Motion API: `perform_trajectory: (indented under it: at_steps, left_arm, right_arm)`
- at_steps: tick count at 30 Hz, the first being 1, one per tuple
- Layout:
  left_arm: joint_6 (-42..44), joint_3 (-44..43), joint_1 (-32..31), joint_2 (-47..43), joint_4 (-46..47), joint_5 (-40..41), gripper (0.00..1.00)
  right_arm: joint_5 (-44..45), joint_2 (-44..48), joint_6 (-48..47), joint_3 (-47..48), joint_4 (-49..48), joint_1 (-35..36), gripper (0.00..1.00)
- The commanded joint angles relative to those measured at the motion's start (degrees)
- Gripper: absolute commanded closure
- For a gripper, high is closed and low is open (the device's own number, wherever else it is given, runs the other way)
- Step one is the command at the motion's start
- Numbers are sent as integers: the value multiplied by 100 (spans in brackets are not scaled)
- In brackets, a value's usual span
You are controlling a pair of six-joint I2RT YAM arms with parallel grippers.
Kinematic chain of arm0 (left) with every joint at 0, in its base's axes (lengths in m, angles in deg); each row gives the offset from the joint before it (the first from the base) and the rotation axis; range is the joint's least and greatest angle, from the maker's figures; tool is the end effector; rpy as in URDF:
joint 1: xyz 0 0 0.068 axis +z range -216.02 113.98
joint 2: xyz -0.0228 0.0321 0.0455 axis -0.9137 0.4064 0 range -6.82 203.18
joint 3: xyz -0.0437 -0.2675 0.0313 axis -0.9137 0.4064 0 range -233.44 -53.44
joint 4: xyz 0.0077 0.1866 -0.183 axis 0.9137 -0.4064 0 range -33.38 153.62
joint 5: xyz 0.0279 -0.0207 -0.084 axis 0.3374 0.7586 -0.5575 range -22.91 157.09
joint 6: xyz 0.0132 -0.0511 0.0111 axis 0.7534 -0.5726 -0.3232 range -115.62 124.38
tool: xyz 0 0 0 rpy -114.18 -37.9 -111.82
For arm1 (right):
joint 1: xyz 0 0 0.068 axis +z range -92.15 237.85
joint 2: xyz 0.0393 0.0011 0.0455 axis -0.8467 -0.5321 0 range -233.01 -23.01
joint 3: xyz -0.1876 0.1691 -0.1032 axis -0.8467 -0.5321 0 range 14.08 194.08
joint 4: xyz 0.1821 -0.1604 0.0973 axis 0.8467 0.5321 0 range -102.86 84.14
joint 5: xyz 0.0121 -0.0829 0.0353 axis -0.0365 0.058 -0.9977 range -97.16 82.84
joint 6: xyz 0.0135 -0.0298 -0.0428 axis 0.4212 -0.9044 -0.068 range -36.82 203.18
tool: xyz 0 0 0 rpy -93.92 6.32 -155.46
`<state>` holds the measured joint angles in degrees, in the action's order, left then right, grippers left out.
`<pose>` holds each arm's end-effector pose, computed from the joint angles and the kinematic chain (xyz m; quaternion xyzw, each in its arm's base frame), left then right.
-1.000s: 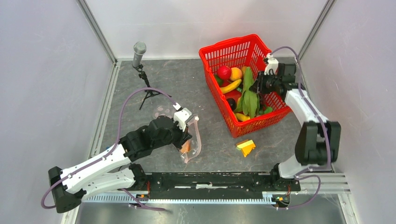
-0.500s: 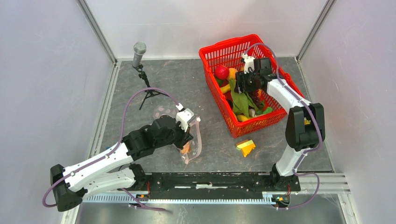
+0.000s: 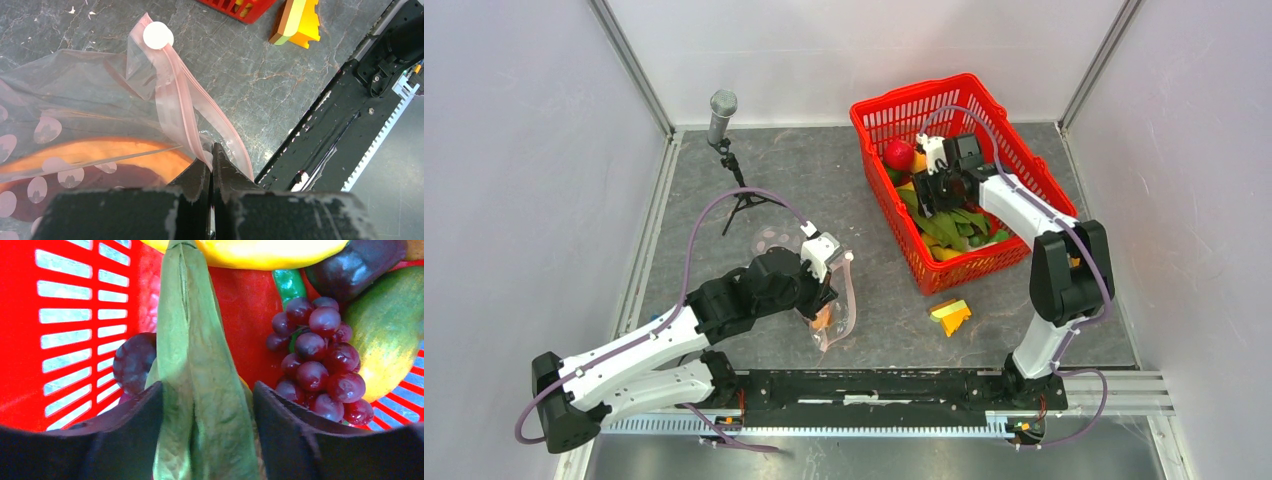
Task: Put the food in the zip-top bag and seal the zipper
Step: Pick up the fake vegetable from the bin.
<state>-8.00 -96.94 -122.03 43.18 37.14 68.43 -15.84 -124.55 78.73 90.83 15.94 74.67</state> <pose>0.1082 -0.1592 0.2880 0.3213 0.8179 -0.2597 0.4005 0.3671 0.1165 0.2361 -0.1980 0.9266 0.1050 0.3020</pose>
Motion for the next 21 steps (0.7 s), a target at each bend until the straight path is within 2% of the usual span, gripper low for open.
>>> perform_trajectory:
  at_steps: [1,2,4,6,10,16,18,21]
  left_arm:
    - [-168,-14,-7,-25,271,-55,98]
    - [-168,-11,0,-32,266,-55,98]
    - [-168,-10,-3,-51,250,-40,98]
    - [-168,-22,-6,-77,223,-12,98]
    - [-203,21,-2,-217,196,56,98]
    - [-203,66,-13,-333,175,135,98]
    - [-194,49,-13,-316,178,138,98]
    - [-172,1,-10,-292,185,129,98]
  right_arm:
    - [536,279,-20,-123,-24,2,46]
    - [512,510,4,-234,-240,1,56]
    - [360,861,75,-262,-486,6,61]
    - [271,1180,115,-175,-583,6,71]
    - [443,1941,324,-253,-950,-30,72]
    - [565,3205,829,-1010,-1574,-279,74]
    - [315,3607,975,-1225,-1743,-385,75]
    - [-659,4087,1164,-1318,-1871,-410,75]
